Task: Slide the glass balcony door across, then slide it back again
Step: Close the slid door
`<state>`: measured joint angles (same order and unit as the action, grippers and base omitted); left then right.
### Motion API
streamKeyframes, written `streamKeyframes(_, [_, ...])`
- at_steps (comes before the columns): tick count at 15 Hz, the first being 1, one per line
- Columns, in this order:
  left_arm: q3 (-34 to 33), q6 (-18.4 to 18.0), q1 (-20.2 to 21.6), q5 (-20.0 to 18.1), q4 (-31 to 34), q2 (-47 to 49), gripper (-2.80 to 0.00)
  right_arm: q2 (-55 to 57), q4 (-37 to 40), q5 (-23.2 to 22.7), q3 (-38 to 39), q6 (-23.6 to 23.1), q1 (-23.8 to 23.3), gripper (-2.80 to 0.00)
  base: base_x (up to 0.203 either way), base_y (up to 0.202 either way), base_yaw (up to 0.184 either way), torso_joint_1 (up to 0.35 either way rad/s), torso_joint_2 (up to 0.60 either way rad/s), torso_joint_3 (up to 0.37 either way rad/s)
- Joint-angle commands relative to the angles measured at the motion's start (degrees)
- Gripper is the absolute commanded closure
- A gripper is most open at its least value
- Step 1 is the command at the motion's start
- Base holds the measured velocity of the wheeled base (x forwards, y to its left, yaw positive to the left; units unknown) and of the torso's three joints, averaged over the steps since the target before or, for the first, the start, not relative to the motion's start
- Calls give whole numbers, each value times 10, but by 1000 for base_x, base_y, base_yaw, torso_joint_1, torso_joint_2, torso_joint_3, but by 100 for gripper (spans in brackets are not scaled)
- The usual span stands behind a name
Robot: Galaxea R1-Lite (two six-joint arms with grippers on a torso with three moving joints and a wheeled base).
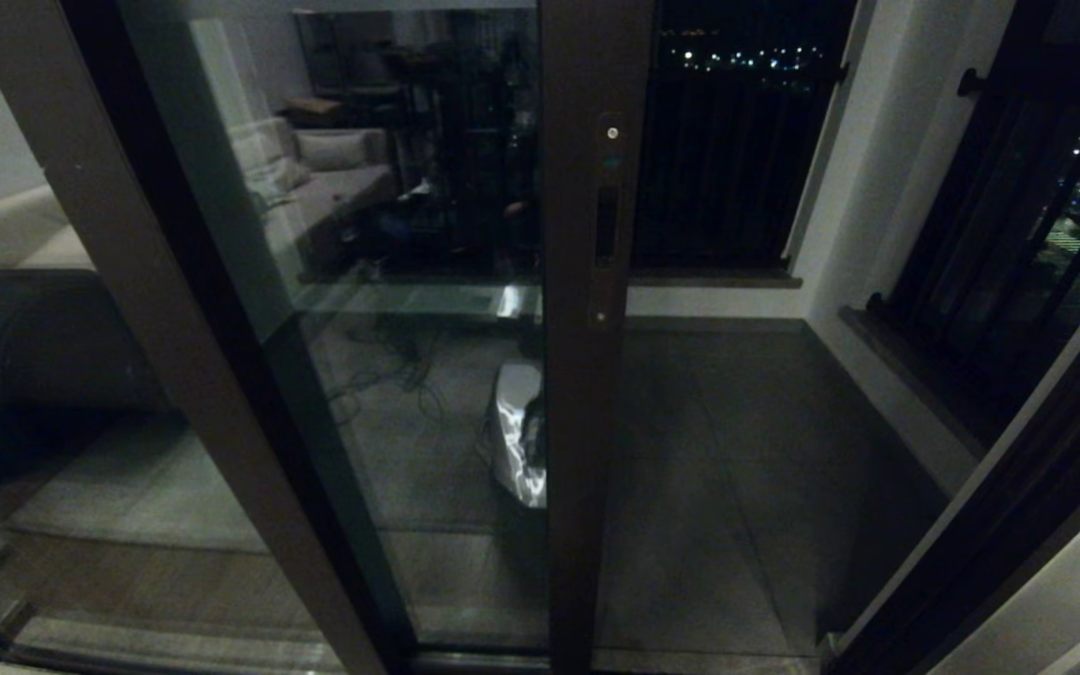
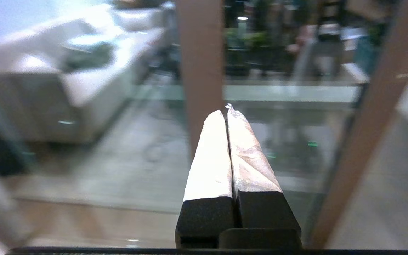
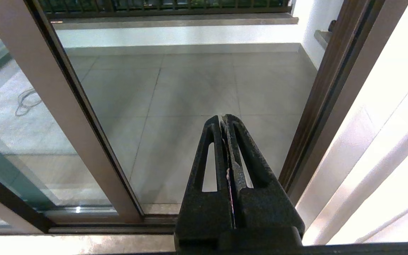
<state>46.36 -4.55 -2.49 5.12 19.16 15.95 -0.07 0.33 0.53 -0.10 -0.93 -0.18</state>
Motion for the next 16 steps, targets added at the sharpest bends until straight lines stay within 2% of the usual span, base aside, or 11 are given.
streamKeyframes(1, [-18, -8, 34, -29, 2, -33, 0, 1, 0, 0, 0, 0, 0, 0, 0, 0, 0, 0, 0, 0])
streamKeyframes(4, [-99, 5, 34, -33, 0, -75, 0, 1, 0, 0, 0, 0, 0, 0, 0, 0, 0, 0, 0, 0])
streamKeyframes(7, [-246, 7, 29, -31, -25, -132, 0, 1, 0, 0, 0, 0, 0, 0, 0, 0, 0, 0, 0, 0])
streamKeyframes(12, [-451, 4, 27, -44, -160, -159, 0, 1, 0, 0, 0, 0, 0, 0, 0, 0, 0, 0, 0, 0])
streamKeyframes(16, [-464, -1, 26, -66, -184, -160, 0, 1, 0, 0, 0, 0, 0, 0, 0, 0, 0, 0, 0, 0])
